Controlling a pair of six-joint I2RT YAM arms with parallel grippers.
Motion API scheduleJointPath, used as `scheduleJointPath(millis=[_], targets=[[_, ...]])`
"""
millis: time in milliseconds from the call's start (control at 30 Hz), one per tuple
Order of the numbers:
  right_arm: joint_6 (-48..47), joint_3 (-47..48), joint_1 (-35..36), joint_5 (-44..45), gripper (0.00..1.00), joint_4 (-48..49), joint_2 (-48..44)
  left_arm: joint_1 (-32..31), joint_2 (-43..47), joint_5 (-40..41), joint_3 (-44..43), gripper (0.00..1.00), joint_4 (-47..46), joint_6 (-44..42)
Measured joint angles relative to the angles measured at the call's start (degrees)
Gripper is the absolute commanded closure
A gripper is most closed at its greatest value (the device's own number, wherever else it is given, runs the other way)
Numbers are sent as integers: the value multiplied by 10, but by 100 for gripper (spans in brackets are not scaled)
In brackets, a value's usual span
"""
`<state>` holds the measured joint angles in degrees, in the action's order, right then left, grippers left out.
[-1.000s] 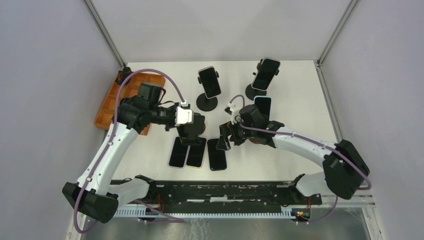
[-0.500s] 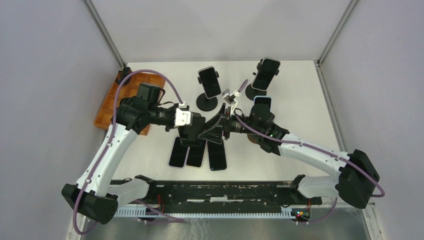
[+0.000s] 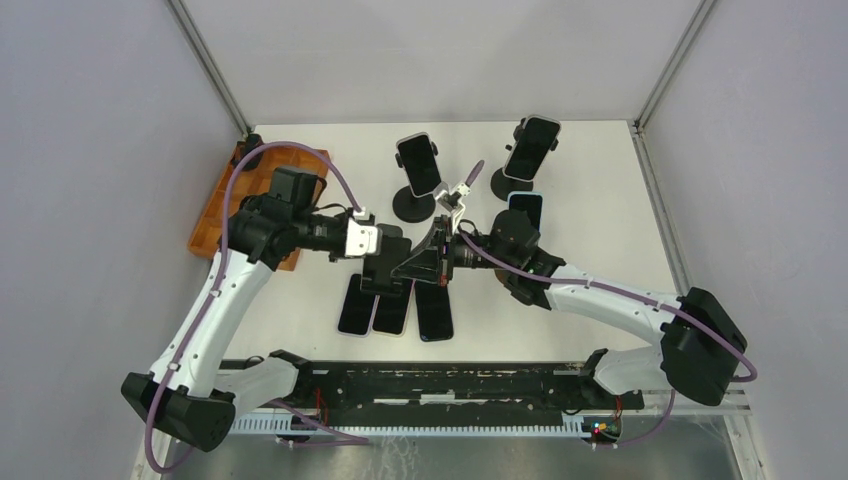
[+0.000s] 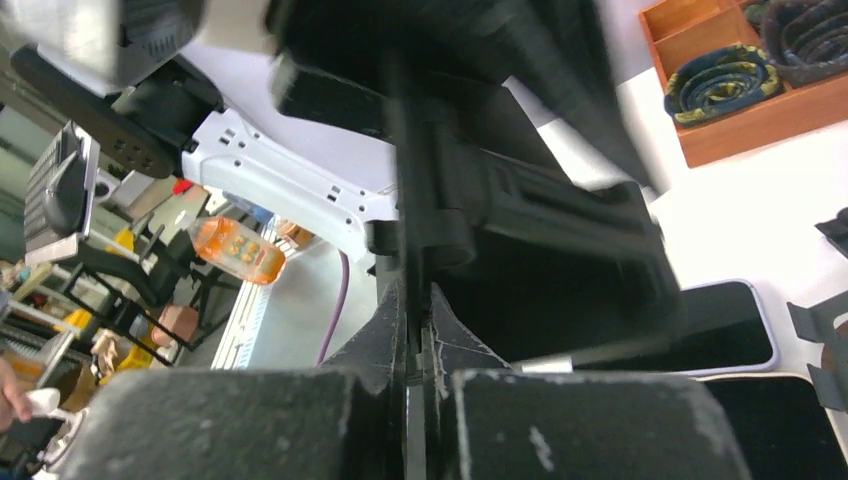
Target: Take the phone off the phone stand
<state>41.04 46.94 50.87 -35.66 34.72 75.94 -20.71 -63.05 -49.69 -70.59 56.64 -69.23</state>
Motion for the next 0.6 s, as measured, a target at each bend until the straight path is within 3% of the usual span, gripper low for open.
scheduleJointPath(millis=[33,100,167,200,333,600], targets=[[0,0,0,-7,100,2,0,1,1,-2,0,43,0,-3],[-3,0,-1,-16,100,7,-2,8,2,17,-1,31,2,-9],[-6,-2,-5,-21,100,5,-3,7,1,27,-1,13,2,-10],[-10,-5,-9,-21,100,0,-5,7,1,29,-1,9,0,-12],[-47,-29,-51,-13,100,-40,-21,3,1,41,-1,1,4,-13],[-161,-43,-127,9,100,-139,-28,0,2,94,2,0,5,-13]])
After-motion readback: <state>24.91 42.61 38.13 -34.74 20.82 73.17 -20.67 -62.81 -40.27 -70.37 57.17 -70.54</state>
